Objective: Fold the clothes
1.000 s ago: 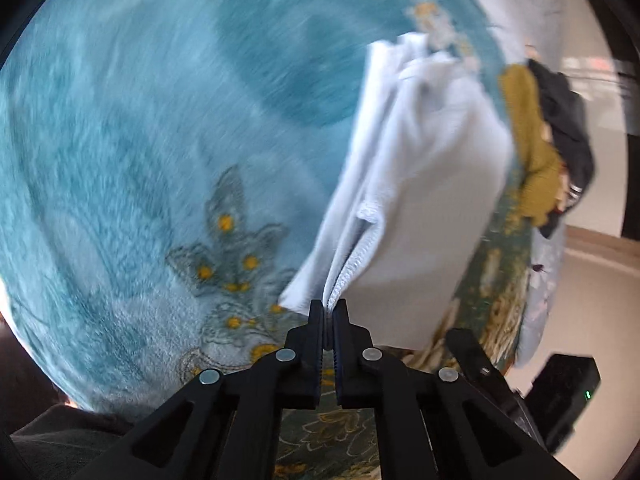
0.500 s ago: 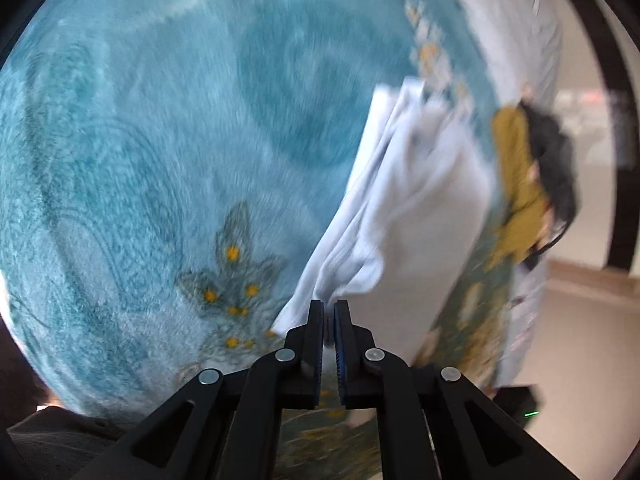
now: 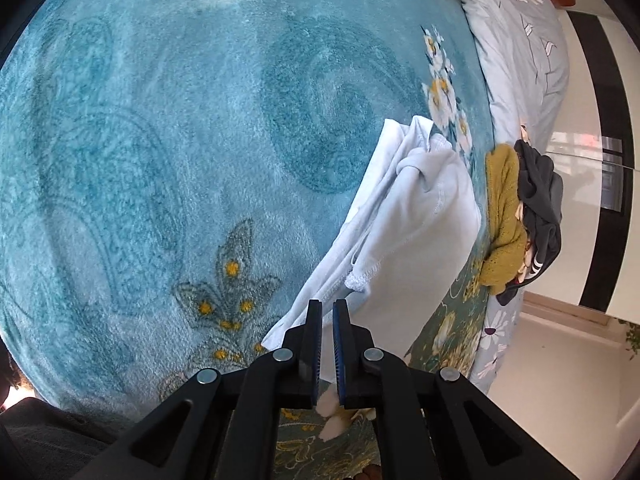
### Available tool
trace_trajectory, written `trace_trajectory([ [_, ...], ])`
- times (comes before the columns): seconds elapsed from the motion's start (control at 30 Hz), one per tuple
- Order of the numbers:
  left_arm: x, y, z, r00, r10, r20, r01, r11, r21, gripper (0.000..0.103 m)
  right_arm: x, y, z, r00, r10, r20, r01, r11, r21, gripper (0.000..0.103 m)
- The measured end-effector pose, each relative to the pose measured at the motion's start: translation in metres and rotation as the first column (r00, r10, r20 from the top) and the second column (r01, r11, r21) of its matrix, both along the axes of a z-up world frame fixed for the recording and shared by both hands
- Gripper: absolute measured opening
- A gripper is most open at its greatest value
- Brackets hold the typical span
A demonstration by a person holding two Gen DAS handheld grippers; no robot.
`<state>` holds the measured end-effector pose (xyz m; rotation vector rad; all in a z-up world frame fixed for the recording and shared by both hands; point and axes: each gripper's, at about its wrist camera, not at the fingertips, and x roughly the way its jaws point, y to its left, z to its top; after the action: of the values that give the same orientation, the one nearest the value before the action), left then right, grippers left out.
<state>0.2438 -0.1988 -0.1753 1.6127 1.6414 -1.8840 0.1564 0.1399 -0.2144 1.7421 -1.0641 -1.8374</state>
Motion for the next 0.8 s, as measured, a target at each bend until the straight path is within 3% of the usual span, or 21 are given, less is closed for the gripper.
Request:
trace_trajectory([
  [0.17,-0.009,0.001,0.003,0.999,-0.007,-0.042,0.006,1.000,-0.012,0.012,-0.020,0.028,0.030,0.997,-0.006,-0.073,0.008,1.000,0.025,0.004],
  [0.3,-0.020,0.006,0.003,0.997,-0.042,-0.062,0.040,0.999,-0.021,0.025,-0.047,0.063,0.046,0.992,-0.016,-0.126,0.031,0.993,0.116,0.004],
  [0.47,-0.045,0.012,-0.007,0.993,-0.075,-0.086,0.072,0.997,-0.039,0.042,-0.063,0.072,0.040,0.994,0.005,-0.111,0.016,0.983,0.185,0.004],
  [0.53,-0.054,0.011,-0.013,0.992,-0.068,-0.104,0.065,0.997,-0.037,0.057,-0.062,0.071,0.038,0.994,0.013,-0.111,0.010,0.979,0.202,0.005],
  [0.6,-0.060,0.009,-0.020,0.990,-0.038,-0.139,0.041,0.999,0.020,0.071,-0.058,0.073,0.040,0.994,-0.002,-0.112,0.021,0.985,0.172,0.008],
  [0.67,-0.066,0.007,-0.026,0.985,-0.007,-0.170,0.020,0.997,0.076,0.078,-0.055,0.081,0.041,0.994,-0.026,-0.107,0.041,0.990,0.138,0.008],
  [0.73,-0.071,0.007,-0.029,0.982,0.000,-0.186,0.017,0.996,0.090,0.087,-0.051,0.088,0.045,0.992,-0.049,-0.114,0.063,0.991,0.122,0.008],
  [0.8,-0.080,0.007,-0.029,0.979,-0.025,-0.203,0.040,0.997,0.070,0.088,-0.041,0.095,0.047,0.991,-0.078,-0.112,0.087,0.993,0.085,0.013],
])
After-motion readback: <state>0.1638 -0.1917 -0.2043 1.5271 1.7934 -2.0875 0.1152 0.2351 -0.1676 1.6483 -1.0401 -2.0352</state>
